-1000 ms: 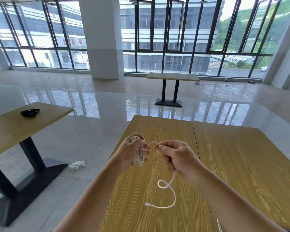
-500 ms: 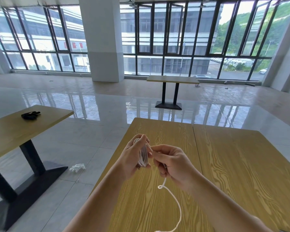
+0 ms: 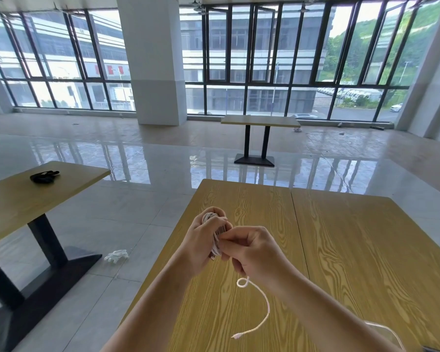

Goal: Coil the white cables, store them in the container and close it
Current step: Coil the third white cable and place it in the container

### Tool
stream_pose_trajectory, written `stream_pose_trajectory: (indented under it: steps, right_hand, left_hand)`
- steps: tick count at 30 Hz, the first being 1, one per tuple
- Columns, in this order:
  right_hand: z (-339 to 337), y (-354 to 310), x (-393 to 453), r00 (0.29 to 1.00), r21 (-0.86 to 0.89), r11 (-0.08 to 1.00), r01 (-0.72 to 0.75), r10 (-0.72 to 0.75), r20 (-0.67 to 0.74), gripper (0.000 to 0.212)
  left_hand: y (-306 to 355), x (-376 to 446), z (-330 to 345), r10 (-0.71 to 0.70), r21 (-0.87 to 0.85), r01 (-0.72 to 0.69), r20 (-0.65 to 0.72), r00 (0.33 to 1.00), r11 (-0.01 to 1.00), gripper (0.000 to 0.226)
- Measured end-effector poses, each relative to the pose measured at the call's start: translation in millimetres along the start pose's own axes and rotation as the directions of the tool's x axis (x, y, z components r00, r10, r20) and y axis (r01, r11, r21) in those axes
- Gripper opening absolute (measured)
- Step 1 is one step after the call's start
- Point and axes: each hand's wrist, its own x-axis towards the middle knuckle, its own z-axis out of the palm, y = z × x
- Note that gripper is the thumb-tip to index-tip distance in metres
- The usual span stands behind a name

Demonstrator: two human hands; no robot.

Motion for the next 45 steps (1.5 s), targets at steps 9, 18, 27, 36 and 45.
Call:
stream_pose_trajectory:
  steps: [9, 18, 27, 36, 45]
  right_hand:
    - [0, -2, -2, 1.0, 0.013, 1.0, 0.004, -0.004, -0.022, 0.009]
    - [-14, 8, -8, 0.964, -0.195, 0.979, -0.053, 0.101, 0.246, 0.016]
    - [-34, 22, -4, 0.898, -0.713, 0.694, -0.099, 0.37, 0.236, 0.019]
    - [-36, 17, 9, 0.978, -0.287, 0.936, -0.204, 0.186, -0.091, 0.022]
    - [-25, 1, 10, 0.998, 0.089, 0.995, -0.054, 0.057, -0.034, 0.026]
  left_hand:
    - [-5, -1, 2, 0.014, 0.099, -0.011, -0.028, 1.0, 0.995, 0.008]
    - [10, 9, -16, 0.05, -0.02, -0.059, -0.318, 0.947, 0.998, 0.019]
    - [40, 9, -20, 0.047, -0.056, -0.064, -0.264, 0.963, 0.996, 0.02]
    - [21, 6, -22, -0.025, 0.18, 0.053, -0.156, 0.987, 0.982, 0.015]
    - [9, 0, -20, -0.114, 0.259, 0.115, -0.02, 0.993, 0.959, 0.004]
